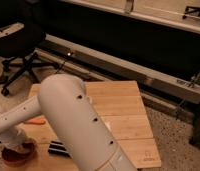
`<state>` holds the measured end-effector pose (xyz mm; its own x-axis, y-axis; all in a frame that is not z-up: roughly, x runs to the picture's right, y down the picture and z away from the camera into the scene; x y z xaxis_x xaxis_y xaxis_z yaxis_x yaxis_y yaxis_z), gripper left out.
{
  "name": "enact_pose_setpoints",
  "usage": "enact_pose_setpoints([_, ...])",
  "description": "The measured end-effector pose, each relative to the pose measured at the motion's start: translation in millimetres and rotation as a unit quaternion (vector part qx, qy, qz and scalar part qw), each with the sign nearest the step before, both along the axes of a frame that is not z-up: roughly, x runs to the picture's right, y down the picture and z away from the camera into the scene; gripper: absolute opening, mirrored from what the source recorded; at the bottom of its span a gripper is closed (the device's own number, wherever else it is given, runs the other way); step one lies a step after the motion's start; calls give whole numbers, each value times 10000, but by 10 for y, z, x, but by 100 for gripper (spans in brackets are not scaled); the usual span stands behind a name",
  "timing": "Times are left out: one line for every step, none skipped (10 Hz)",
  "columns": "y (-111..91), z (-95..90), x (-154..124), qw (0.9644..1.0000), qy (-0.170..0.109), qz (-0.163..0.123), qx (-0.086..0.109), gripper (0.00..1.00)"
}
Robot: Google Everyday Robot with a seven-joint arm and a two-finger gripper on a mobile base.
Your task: Drag the ceramic bowl in a circle
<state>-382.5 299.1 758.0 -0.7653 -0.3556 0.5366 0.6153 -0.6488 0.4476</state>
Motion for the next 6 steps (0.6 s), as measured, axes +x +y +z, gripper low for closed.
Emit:
enact_pose_setpoints([-111, 23, -91, 9999, -17, 109, 78, 0])
enact_pose_setpoints([-298, -4, -222, 9994, -101, 249, 202, 0])
enact_pose_setpoints([-454, -33, -283, 9988, -150, 341, 310, 0])
enact_pose_setpoints([-651, -55, -308, 9979, -192, 398, 465, 0])
enact_pose_setpoints([-764, -86, -307, 9975, -206, 415, 542, 0])
enact_pose_setpoints([-841, -95, -279, 9972, -192, 398, 610, 0])
